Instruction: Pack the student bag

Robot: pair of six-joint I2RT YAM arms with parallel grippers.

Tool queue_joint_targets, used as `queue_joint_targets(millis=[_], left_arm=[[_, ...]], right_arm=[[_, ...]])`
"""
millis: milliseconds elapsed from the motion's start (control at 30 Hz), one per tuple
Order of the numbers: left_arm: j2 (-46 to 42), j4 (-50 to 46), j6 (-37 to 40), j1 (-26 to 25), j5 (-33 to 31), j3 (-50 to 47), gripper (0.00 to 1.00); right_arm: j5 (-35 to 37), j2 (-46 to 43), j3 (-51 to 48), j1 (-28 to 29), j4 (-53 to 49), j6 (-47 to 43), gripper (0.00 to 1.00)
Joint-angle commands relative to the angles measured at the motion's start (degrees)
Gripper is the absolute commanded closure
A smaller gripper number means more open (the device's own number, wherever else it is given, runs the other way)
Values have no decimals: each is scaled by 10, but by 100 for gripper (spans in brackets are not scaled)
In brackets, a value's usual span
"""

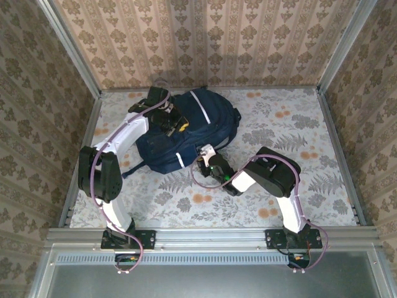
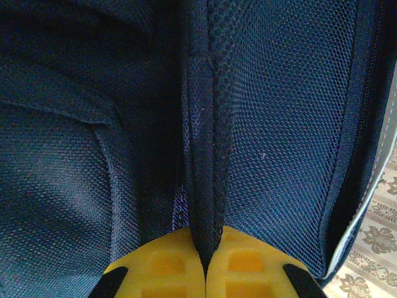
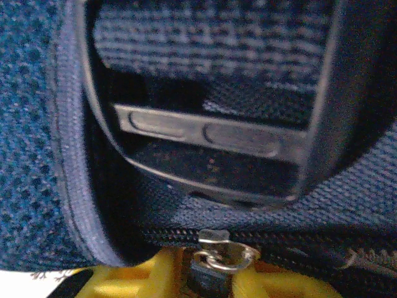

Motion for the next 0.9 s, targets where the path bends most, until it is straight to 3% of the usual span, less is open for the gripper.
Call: queue_joint_targets(millis=[0, 233, 867], left_arm=[[-29, 18, -12, 2, -11, -9, 100], [-24, -2, 25, 3, -34, -11, 100], [-7, -95, 178, -1, -85, 50, 100]], right_arm=[[21, 14, 16, 1, -28, 13, 83], [19, -9, -29, -16, -20, 19, 100], [-85, -85, -73, -87, -91, -30, 100]])
